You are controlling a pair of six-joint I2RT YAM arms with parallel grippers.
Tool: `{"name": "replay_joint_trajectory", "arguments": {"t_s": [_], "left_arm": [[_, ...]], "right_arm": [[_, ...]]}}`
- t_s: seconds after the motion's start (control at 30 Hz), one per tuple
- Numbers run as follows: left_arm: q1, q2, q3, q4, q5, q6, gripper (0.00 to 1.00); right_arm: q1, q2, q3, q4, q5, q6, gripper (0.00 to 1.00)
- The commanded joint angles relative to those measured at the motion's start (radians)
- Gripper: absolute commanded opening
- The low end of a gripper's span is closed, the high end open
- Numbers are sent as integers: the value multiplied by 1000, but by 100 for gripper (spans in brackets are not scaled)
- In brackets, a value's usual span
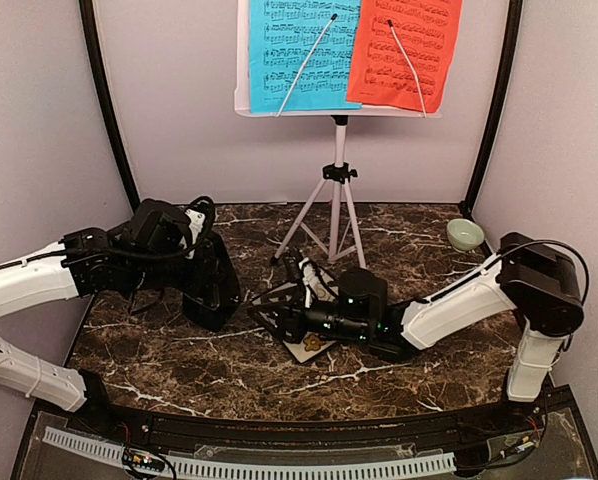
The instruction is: Set up the instrument practice props
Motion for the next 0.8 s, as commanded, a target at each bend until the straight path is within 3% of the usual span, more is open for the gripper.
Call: {"name": "replay_joint_trajectory", "arguments": {"t_s": [0.0, 0.07, 0.1, 0.53, 0.77], "left_arm": [[13, -65, -14, 87, 111, -4, 3], [11, -76, -49, 111, 171, 3, 3], [11, -83, -70, 123, 197, 7, 3], [-74, -67, -218, 277, 384, 112, 7], [-94, -73, -297, 437, 437, 189, 16]], "right_arm": [[24, -130, -77, -36, -62, -93, 73], [21, -171, -104, -70, -68, -97, 97], [16, -190, -111, -94, -76, -98, 99], [-86, -360, -93, -302, -119, -109, 100], [-112, -372, -12, -407, -145, -120, 100]]}}
